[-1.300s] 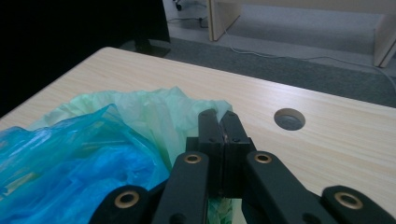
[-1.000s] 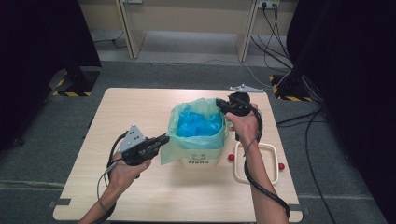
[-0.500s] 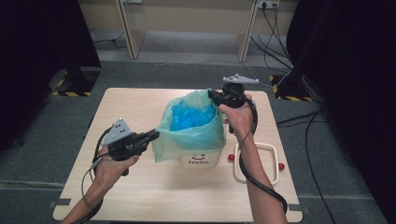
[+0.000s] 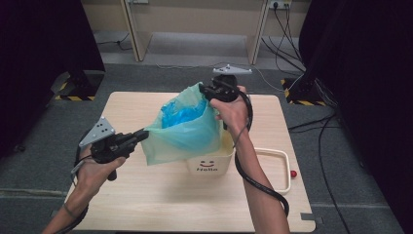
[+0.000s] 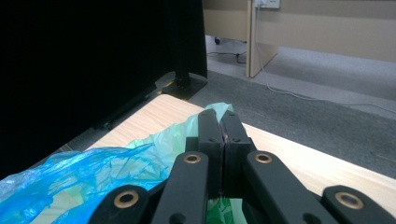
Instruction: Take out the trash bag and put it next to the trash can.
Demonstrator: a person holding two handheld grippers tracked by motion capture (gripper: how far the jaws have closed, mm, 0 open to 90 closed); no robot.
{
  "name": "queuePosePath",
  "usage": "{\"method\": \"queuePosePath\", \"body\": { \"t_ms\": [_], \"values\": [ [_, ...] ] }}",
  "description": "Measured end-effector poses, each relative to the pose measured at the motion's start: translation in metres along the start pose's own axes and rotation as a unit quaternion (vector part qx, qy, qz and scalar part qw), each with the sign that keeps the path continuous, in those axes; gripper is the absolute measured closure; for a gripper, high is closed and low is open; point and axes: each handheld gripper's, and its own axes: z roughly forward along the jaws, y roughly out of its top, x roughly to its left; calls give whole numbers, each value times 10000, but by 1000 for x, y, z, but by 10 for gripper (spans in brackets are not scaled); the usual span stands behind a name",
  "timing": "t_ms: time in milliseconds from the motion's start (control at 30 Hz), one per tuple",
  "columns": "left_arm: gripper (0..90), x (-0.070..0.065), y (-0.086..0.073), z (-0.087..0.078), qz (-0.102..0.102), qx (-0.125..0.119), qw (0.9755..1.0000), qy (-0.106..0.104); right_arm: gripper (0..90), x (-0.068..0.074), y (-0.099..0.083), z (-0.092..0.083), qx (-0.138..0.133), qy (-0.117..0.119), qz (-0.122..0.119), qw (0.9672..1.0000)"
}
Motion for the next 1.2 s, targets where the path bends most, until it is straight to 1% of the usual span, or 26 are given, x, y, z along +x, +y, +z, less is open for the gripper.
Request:
{"method": "queuePosePath", "body": {
  "t_ms": [33,67,267,400,500,600,700,767,900,1033,1200],
  "values": [
    [892,0,0,0,0,0,10000,0,895,3,2,1,-10,24,-8,10000],
    [892,4,1,-5,-19,-24,10000,53,895,5,3,3,-17,43,-26,10000],
    [892,13,2,-17,-69,-142,9997,171,892,20,11,13,-31,162,-77,9998],
    [892,18,-2,-21,-100,-131,9996,217,890,29,15,19,-20,227,-113,9997],
    [892,22,-4,-24,-132,-123,9995,260,890,34,15,27,41,243,-141,9996],
    [892,27,-4,-30,-163,-150,9992,321,890,39,17,34,40,296,-129,9995],
    [892,31,-4,-37,-142,-181,9989,398,890,45,19,41,67,346,-159,9993],
    [892,34,-4,-42,-176,-202,9986,451,889,49,20,46,65,390,-152,9991],
    [891,39,-11,-46,-199,-151,9983,528,887,57,19,56,110,421,-151,9989],
    [891,44,-21,-47,-281,-72,9980,567,886,63,14,68,222,433,-190,9986],
    [891,50,-29,-49,-375,-5,9975,600,882,69,8,81,361,459,-209,9981]
  ]
}}
